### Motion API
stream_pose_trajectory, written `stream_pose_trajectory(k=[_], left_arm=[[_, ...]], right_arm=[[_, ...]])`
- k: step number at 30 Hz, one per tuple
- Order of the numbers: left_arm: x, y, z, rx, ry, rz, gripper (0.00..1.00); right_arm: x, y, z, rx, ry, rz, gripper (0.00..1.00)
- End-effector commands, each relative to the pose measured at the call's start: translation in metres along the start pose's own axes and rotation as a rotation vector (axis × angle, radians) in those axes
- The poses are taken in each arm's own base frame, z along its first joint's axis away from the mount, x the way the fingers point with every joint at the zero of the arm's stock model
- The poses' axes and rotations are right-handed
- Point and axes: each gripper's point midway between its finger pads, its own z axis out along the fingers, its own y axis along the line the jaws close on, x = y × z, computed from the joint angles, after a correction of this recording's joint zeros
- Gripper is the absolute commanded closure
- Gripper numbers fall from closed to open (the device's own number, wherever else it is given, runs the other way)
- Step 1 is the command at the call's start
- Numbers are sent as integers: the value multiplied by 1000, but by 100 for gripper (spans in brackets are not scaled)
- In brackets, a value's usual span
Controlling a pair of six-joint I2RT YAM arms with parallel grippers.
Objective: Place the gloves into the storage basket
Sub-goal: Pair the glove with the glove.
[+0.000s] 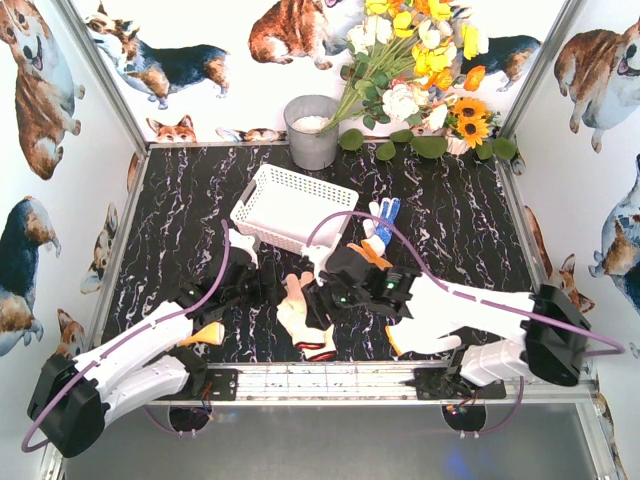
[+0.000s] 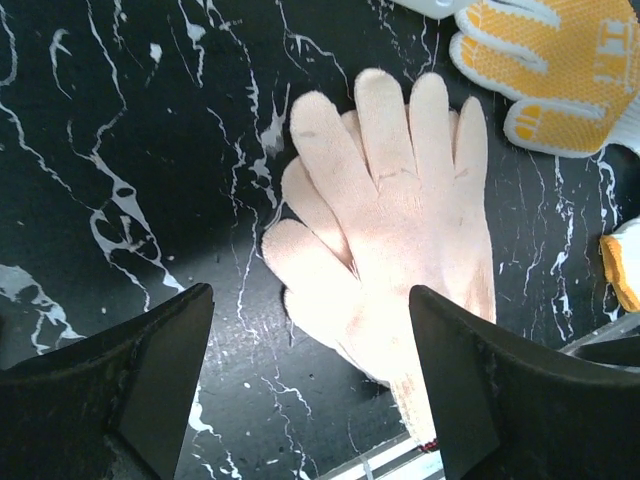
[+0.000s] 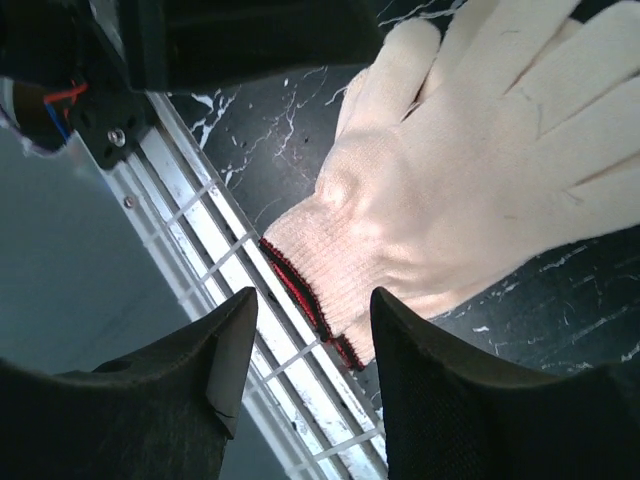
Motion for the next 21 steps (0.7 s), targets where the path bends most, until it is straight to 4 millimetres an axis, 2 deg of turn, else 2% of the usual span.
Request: stream_pose_trajectory(k=[1,5,9,14,21], left_arm=[[7,-9,2,65,15,-71,28],[21,-24,3,161,69,-131,31],[40,-39,-3,254,158,-194,33],[63,-49,-8,341,255,-269,37],[83,-48,-10,369,324,-296,44]], right_arm=[[-25,1,-16,51,-158,199,48],[-16,-13,-16,108,-192,482,48],[3,-17,-12,97,-161,789,48],[20,-18,1,77,-129,918,51],[21,-13,21,27,-95,974,55]])
